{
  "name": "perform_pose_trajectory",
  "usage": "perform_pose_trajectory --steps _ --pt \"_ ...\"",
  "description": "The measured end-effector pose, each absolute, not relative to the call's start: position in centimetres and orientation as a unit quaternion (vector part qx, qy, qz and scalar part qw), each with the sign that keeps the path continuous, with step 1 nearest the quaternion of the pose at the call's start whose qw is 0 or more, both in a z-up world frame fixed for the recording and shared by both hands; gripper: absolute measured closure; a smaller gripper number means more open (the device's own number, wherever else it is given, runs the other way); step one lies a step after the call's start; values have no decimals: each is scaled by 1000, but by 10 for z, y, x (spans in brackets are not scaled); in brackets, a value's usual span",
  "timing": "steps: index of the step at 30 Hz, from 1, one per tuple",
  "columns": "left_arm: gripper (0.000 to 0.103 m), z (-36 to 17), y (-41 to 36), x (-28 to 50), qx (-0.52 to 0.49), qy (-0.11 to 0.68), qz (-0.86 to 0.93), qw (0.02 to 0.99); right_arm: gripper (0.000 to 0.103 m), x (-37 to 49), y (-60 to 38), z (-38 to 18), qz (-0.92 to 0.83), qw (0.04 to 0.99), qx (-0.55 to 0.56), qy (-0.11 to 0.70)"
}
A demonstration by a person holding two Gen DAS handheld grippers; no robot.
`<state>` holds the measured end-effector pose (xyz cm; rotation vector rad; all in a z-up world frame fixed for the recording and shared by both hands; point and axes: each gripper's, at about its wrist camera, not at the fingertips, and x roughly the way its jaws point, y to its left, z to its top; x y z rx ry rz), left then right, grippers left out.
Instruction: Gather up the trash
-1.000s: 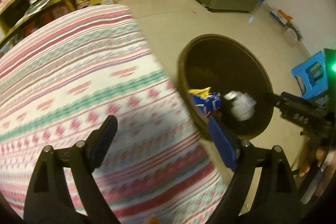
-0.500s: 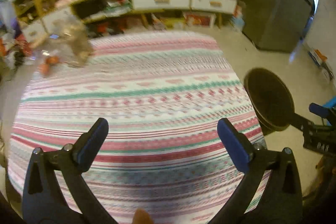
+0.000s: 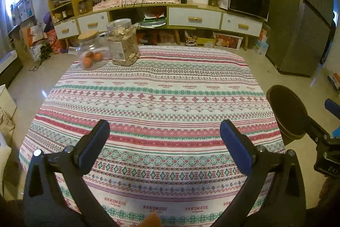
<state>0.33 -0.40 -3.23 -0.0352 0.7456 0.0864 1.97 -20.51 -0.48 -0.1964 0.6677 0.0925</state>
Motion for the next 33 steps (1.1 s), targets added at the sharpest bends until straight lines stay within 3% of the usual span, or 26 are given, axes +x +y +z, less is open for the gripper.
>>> perform_pose_trajectory --steps 33 --pt "0 -37 -10 -3 -10 375 25 927 1 22 -217 -9 33 938 -68 339"
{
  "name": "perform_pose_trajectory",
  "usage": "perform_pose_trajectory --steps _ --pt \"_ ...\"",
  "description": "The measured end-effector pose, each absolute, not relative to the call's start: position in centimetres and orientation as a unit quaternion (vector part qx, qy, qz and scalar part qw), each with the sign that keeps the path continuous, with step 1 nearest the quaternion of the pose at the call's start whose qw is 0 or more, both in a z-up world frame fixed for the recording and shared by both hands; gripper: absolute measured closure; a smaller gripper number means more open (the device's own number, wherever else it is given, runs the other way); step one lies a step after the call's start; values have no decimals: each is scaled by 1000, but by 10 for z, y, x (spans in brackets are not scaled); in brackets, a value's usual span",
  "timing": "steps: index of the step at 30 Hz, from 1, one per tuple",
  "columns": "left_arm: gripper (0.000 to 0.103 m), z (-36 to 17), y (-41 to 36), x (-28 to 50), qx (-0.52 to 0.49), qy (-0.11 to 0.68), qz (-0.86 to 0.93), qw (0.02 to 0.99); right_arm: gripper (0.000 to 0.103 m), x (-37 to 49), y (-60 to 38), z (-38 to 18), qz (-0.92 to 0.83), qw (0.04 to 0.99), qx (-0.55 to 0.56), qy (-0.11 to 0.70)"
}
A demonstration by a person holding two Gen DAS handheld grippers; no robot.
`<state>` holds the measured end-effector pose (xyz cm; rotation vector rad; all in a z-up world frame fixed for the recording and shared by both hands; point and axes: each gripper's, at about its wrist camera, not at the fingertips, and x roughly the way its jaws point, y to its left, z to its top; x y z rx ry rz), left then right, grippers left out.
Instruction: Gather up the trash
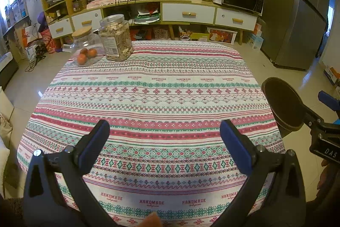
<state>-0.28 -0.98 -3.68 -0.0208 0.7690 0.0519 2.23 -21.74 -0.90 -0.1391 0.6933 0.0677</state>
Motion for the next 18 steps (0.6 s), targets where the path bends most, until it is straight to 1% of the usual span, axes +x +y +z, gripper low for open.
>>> perform_pose_trajectory --steps 10,14,18 --pt "0 -39 -13 0 -5 384 18 923 1 24 -216 -12 37 936 -70 343" --pt "0 -44 -13 6 -2 395 15 919 1 32 -213 -18 37 932 -70 354" --pt "0 -50 -10 12 -13 420 5 907 0 49 -206 -33 31 923 -47 379"
